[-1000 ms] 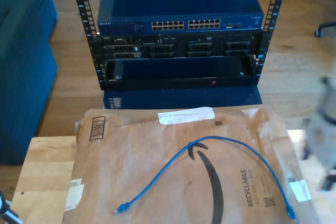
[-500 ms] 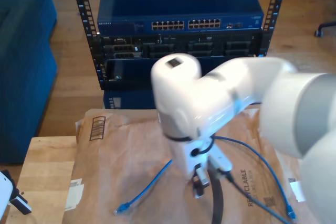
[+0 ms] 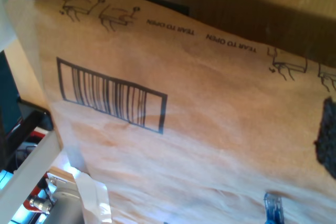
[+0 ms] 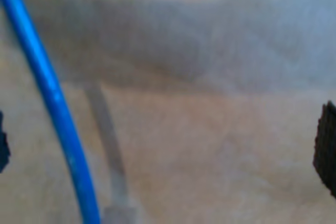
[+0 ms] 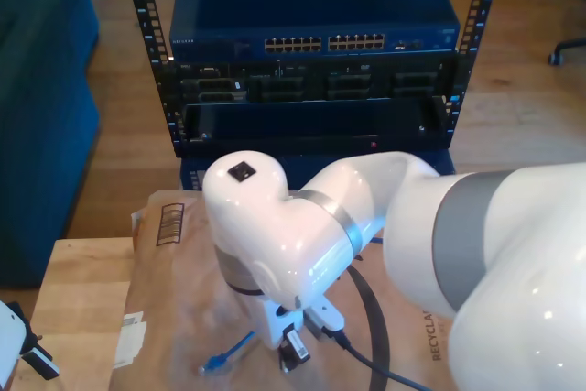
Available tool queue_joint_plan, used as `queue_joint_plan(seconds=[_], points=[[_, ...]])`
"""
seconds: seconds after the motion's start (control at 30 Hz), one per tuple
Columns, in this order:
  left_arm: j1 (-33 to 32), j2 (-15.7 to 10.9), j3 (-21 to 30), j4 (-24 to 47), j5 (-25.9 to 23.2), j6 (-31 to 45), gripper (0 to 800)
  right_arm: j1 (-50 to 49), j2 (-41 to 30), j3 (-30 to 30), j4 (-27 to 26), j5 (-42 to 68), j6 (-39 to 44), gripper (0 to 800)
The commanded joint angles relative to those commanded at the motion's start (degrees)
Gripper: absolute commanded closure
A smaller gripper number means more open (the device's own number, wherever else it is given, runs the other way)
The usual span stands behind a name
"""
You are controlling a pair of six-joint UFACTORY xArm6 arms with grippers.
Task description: Grab the cable and plug it in
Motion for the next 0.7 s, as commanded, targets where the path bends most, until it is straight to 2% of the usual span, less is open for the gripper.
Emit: queue_joint_plan(seconds=[0.2, 0.43, 0.7], points=[[-0.09, 1.14, -0.09, -0.09, -0.09, 0.00, 2, 0.00, 1.49, -1.23, 1.32, -0.26, -2.46, 4], [-0.09, 1.93, -0.09, -0.09, -0.18, 0.00, 2, -0.62, 2.81, -1.14, 14.24, -0.18, -12.57, 4], [-0.09, 1.85, -0.09, -0.09, -0.62, 0.00, 2, -0.70, 3.52, 0.44, 14.24, -4.75, -12.66, 7]])
